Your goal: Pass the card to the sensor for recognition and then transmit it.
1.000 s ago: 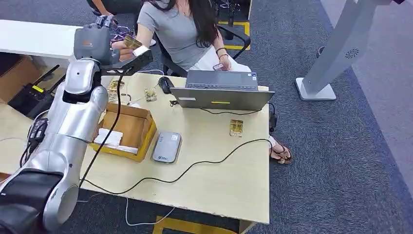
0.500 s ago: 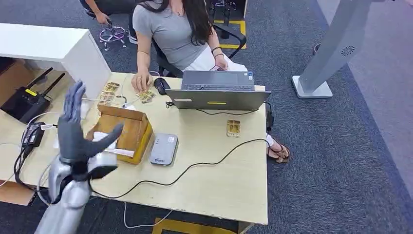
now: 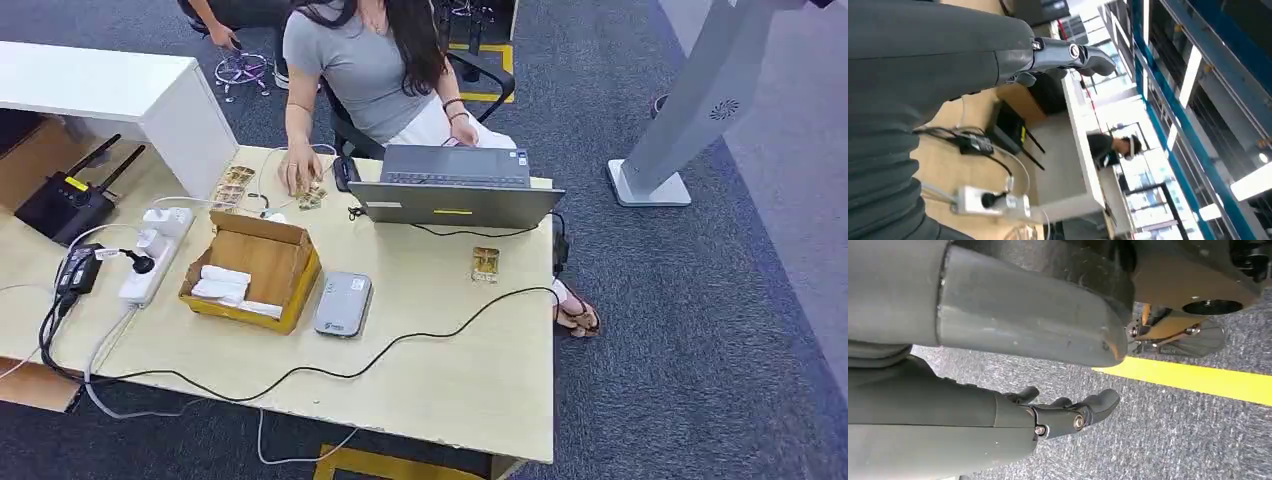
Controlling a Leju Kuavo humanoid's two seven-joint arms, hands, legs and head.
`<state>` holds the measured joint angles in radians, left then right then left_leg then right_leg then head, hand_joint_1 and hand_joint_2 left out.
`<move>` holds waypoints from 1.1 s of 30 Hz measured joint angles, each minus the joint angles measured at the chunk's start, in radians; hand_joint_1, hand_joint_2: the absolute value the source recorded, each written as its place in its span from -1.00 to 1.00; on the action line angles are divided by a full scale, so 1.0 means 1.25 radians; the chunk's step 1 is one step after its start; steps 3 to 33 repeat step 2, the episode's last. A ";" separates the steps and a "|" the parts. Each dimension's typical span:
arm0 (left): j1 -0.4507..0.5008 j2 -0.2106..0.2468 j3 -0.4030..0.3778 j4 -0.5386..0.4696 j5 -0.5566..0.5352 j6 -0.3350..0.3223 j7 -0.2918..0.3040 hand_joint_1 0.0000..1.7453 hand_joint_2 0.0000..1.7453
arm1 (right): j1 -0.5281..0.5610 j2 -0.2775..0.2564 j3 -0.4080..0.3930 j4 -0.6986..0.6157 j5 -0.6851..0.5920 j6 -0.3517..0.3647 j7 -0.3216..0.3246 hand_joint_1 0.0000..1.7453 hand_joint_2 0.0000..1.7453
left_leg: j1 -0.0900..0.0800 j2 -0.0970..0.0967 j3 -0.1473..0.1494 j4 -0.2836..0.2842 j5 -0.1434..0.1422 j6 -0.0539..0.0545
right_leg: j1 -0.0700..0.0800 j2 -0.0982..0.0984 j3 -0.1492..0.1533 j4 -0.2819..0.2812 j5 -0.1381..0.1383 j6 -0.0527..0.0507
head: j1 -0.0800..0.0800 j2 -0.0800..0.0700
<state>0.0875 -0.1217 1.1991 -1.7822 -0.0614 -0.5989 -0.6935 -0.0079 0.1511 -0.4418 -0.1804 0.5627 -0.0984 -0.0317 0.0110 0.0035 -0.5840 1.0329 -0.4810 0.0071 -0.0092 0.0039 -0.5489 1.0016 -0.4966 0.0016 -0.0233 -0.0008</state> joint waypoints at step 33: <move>-0.010 -0.010 0.036 0.006 -0.004 -0.001 0.001 -1.00 1.00 | -0.001 0.000 -0.002 0.000 0.000 0.000 0.000 -1.00 -1.00 | 0.000 0.000 0.000 0.000 0.000 0.000 | 0.000 0.000 0.000 0.000 0.000 0.000 | 0.000 0.000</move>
